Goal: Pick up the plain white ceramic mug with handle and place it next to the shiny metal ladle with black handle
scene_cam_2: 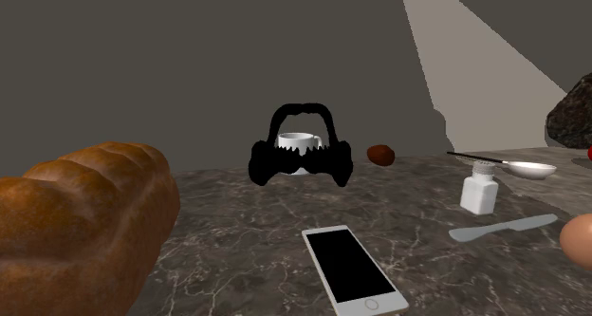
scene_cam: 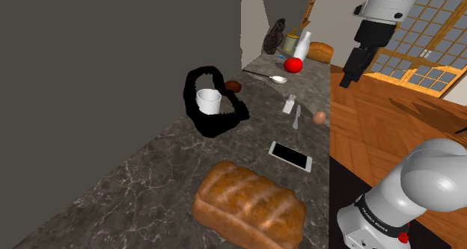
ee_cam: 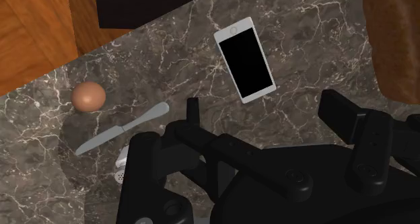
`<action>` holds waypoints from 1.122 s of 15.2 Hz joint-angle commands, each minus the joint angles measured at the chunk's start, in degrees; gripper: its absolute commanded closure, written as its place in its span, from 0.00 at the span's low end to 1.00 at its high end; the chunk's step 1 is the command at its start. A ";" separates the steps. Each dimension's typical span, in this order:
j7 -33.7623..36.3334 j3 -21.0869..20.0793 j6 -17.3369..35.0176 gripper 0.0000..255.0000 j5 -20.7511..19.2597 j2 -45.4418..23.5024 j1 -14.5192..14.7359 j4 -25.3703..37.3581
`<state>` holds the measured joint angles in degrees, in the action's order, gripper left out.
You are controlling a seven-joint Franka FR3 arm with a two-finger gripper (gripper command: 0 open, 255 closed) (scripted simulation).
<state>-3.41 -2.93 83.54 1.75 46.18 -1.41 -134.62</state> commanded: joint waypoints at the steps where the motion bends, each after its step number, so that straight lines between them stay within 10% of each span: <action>1: 0.00 0.00 0.00 0.00 0.00 0.00 0.00 0.00; 17: 9.72 -8.15 23.46 0.00 2.06 -29.98 0.64 8.83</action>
<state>5.59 -10.61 105.84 4.00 18.48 -0.77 -127.11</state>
